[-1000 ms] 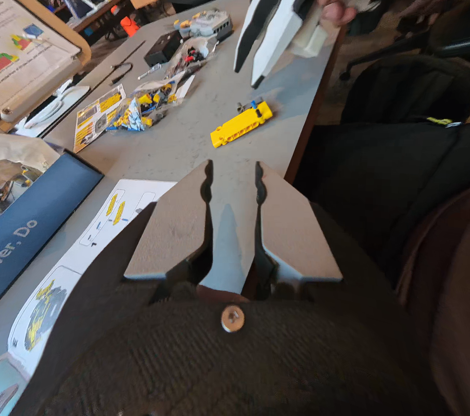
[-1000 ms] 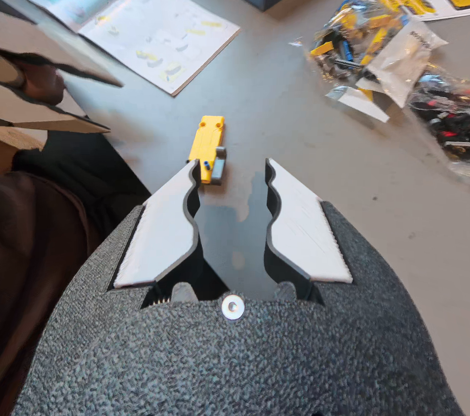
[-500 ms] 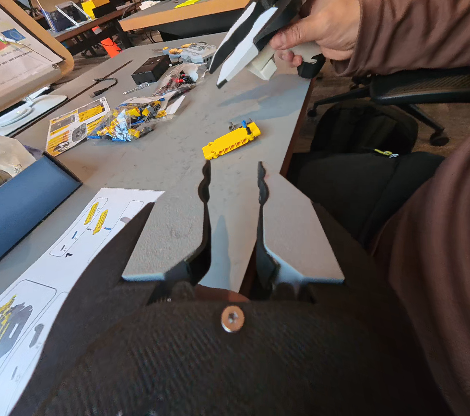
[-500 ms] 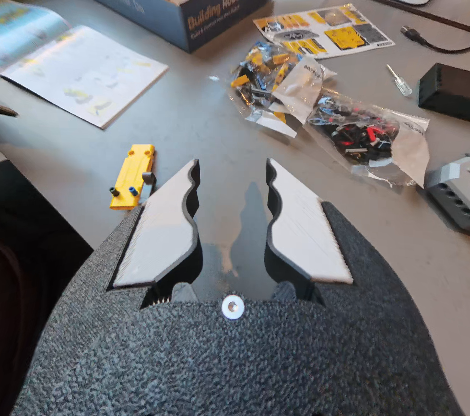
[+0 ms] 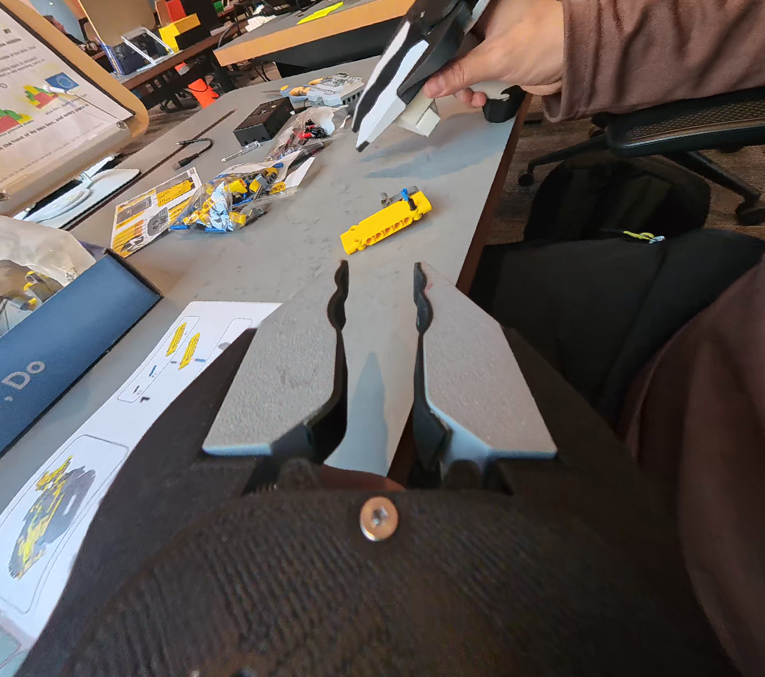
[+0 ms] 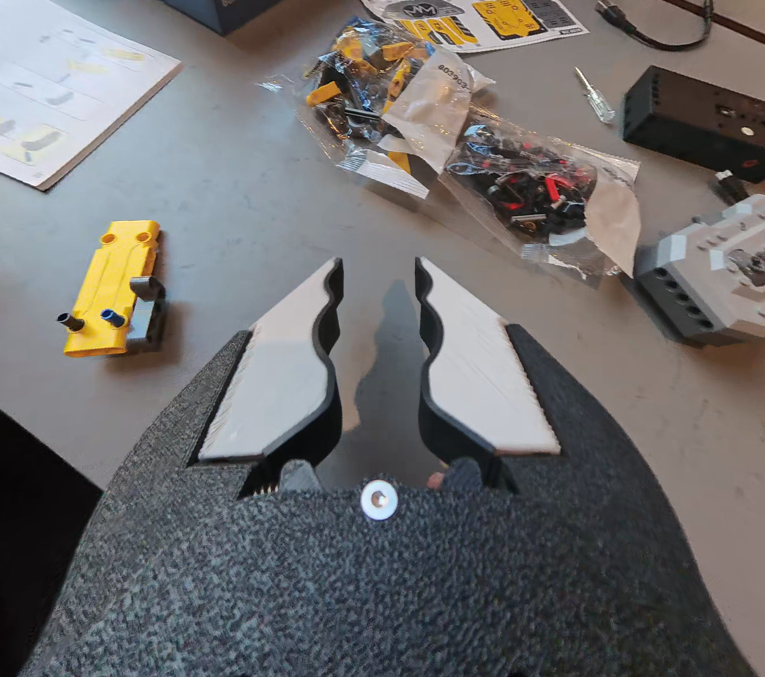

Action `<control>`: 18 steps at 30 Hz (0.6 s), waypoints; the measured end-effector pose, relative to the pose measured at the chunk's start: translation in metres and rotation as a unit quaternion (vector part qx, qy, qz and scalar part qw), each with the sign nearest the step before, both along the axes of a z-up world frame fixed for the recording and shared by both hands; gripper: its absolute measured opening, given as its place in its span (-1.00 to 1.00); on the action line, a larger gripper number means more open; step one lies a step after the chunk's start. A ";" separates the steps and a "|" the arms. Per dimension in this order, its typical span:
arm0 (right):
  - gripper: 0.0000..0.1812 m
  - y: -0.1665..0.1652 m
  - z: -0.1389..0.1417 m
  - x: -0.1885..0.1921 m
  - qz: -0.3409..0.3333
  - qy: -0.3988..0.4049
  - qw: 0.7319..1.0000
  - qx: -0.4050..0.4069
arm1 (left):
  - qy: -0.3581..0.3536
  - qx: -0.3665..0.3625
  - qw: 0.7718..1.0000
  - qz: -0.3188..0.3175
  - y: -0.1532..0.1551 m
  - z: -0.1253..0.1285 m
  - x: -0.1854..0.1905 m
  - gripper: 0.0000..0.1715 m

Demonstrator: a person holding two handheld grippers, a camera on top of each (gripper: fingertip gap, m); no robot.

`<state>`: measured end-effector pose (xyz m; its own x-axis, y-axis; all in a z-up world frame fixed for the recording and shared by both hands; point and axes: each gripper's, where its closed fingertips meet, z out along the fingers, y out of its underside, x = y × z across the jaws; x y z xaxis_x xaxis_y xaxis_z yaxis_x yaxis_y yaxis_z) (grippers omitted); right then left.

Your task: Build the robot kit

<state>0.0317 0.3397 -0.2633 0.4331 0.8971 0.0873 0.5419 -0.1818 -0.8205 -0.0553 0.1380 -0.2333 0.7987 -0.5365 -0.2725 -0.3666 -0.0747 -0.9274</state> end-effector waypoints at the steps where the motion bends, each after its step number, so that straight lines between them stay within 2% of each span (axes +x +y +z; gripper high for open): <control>1: -0.63 0.003 -0.001 0.003 -0.007 -0.004 1.000 -0.001 | -0.003 0.002 1.000 0.003 -0.001 0.002 -0.003 -0.67; 3: -0.64 0.007 -0.006 0.009 -0.019 -0.016 1.000 -0.003 | -0.018 0.002 1.000 0.015 -0.001 0.008 -0.013 -0.65; 6: -0.70 0.007 -0.007 0.010 -0.020 -0.013 1.000 -0.012 | -0.077 -0.003 0.996 0.040 0.003 0.021 -0.034 -0.65; 9: -0.80 0.008 -0.009 0.009 -0.019 -0.014 0.999 -0.022 | -0.117 -0.011 0.992 0.044 0.004 0.028 -0.044 -0.62; 12: -0.80 0.016 -0.007 0.010 -0.040 -0.011 0.999 -0.016 | -0.141 0.005 0.989 0.039 0.004 0.039 -0.050 -0.62; 18: -0.77 0.015 0.006 -0.021 -0.007 0.033 0.999 -0.008 | -0.191 -0.010 0.981 0.026 0.010 0.046 -0.056 -0.65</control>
